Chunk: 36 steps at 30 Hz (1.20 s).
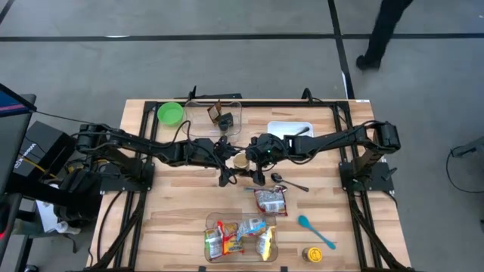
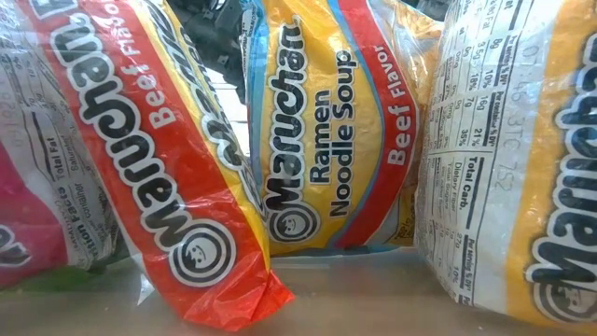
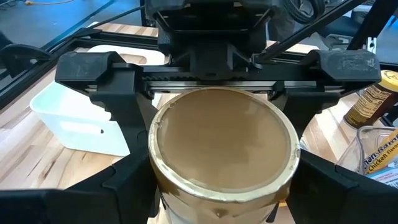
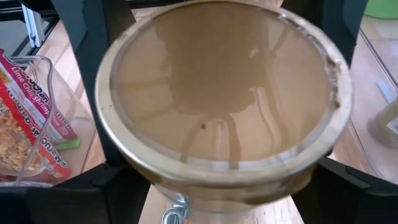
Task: Pick & Place Food Item
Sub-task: Put the gold seasoning bottle into the top transparent bin
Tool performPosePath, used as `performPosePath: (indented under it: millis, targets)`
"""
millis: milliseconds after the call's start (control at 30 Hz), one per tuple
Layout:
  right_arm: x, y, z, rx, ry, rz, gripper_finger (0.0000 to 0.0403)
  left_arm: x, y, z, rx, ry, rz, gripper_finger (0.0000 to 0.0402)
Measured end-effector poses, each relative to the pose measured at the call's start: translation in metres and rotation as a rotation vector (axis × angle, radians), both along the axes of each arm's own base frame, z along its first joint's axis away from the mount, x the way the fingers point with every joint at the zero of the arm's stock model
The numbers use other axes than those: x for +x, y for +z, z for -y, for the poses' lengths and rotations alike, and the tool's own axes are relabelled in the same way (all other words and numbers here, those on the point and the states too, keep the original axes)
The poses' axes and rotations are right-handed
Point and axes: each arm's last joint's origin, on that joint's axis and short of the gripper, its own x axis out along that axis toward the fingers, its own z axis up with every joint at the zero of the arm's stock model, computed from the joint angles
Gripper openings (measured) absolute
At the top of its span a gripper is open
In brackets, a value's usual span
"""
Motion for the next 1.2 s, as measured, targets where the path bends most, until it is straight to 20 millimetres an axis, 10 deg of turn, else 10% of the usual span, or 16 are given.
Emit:
performPosePath:
  millis: [1200]
  targets:
    - [-0.024,-0.005,0.010,-0.041,0.013,-0.237,0.0382,-0.002,-0.004,-0.001,0.013,0.031,-0.056,0.0277]
